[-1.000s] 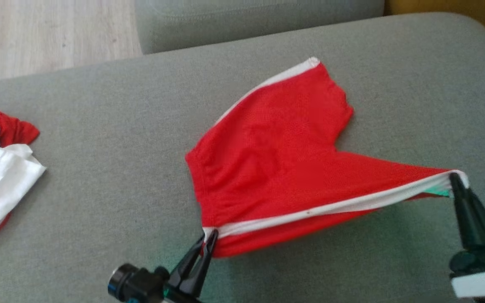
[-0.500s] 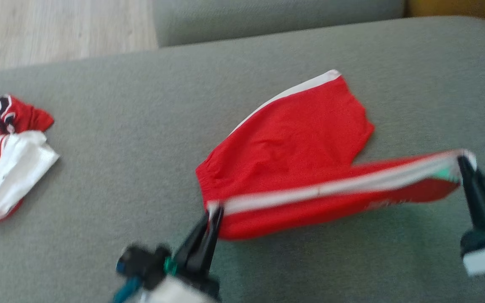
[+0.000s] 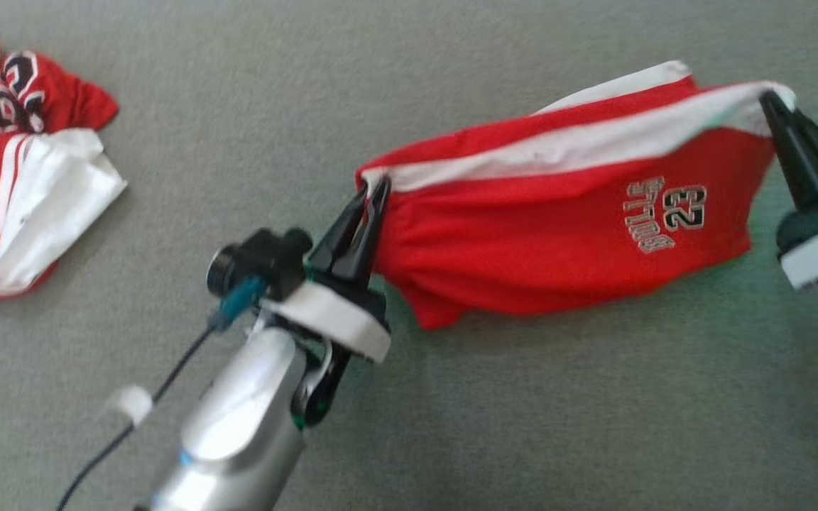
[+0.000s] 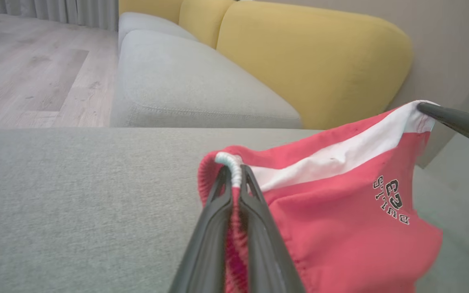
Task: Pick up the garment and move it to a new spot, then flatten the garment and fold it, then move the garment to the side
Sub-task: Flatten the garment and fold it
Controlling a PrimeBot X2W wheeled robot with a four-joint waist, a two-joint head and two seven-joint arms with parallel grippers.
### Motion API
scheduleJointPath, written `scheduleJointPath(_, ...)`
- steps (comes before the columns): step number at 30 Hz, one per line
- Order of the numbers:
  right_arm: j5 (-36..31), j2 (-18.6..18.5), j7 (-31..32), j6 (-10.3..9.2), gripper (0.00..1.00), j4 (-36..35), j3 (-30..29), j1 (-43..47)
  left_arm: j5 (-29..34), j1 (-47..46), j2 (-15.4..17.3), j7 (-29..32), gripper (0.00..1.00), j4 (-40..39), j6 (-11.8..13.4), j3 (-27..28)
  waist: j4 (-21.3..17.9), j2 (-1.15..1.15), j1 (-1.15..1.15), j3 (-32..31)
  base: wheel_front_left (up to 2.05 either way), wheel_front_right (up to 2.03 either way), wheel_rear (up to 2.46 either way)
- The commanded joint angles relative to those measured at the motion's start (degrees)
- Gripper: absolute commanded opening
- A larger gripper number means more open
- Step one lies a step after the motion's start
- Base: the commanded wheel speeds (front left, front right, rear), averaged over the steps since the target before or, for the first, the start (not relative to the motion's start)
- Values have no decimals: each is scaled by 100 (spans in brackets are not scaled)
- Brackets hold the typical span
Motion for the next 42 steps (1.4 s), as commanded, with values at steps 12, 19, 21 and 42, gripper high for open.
scheduleJointPath(12,617,-82,-21,-4,100,1519,1308,-1293,-397,-898,-97,-102,76,961,22,-150,272,0,-2,389,0,0,0)
scheduleJointPath(19,831,-177,-496,-4,100,1822,1665,-1368,-525,-793,-103,-435,100,1271,206,-321,161,0,-2,120,0,0,0)
scheduleJointPath(21,856,-294,-610,-4,100,1812,1741,-1303,-435,-688,-103,-563,100,1257,362,-305,127,0,-2,0,0,0,0)
scheduleJointPath(42,606,666,-497,-4,86,4903,1886,-870,1481,2148,-90,-698,100,-1646,1919,534,1149,0,-2,-854,0,0,0)
